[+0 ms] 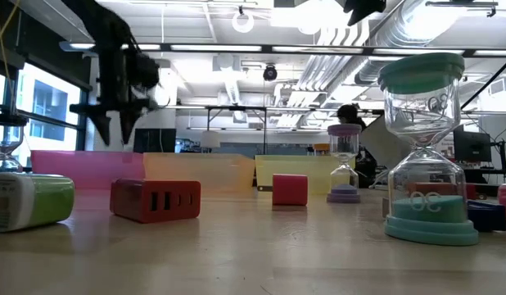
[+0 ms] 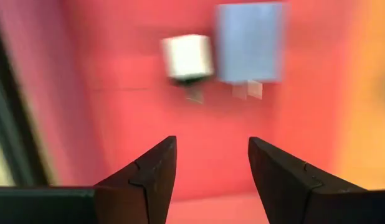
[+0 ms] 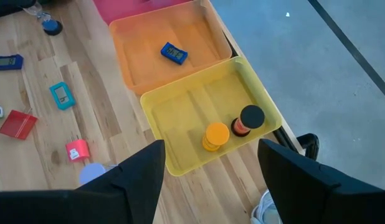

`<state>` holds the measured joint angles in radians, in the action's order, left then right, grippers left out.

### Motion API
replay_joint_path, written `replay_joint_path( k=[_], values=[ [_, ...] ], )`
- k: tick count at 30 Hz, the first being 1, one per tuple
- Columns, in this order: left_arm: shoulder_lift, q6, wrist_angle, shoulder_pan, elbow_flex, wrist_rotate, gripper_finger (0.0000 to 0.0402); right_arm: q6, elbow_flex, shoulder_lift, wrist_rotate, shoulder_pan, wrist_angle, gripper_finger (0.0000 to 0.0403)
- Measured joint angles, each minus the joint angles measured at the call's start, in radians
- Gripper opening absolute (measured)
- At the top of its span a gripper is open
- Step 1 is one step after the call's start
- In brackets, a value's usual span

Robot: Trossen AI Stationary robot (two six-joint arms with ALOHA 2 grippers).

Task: Pick & Place Office items
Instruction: Put the blue hourglass into the yellow bin

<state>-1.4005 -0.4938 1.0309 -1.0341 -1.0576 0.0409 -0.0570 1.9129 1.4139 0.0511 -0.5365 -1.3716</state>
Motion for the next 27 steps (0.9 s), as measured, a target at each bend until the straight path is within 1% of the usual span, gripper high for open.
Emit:
replay_joint_path(
  k=[6,11,16,20,22,27],
  values=[
    [0.136,-0.002,-0.024,0.103,0.0,0.113,0.0192,0.0,0.0,0.0,0.0,0.0,0.0,0.0246],
    [0.192,-0.003,-0.036,0.179,0.0,0.194,0.0192,0.0,0.0,0.0,0.0,0.0,0.0,0.0246],
    [0.201,-0.003,-0.045,0.273,0.0,0.234,0.0192,0.0,0.0,0.0,0.0,0.0,-0.011,0.0246],
    [0.201,-0.005,-0.045,0.36,0.0,0.238,0.0192,0.0,0.0,0.0,0.0,0.0,-0.034,0.0246],
    [0.201,-0.038,-0.049,0.41,0.0,0.238,0.0192,0.001,0.0,0.0,0.0,0.0,-0.047,0.0246],
    [0.201,-0.054,-0.088,0.537,0.0,0.252,0.0192,0.005,0.0,0.0,0.001,0.0,-0.067,0.0246]
  ],
)
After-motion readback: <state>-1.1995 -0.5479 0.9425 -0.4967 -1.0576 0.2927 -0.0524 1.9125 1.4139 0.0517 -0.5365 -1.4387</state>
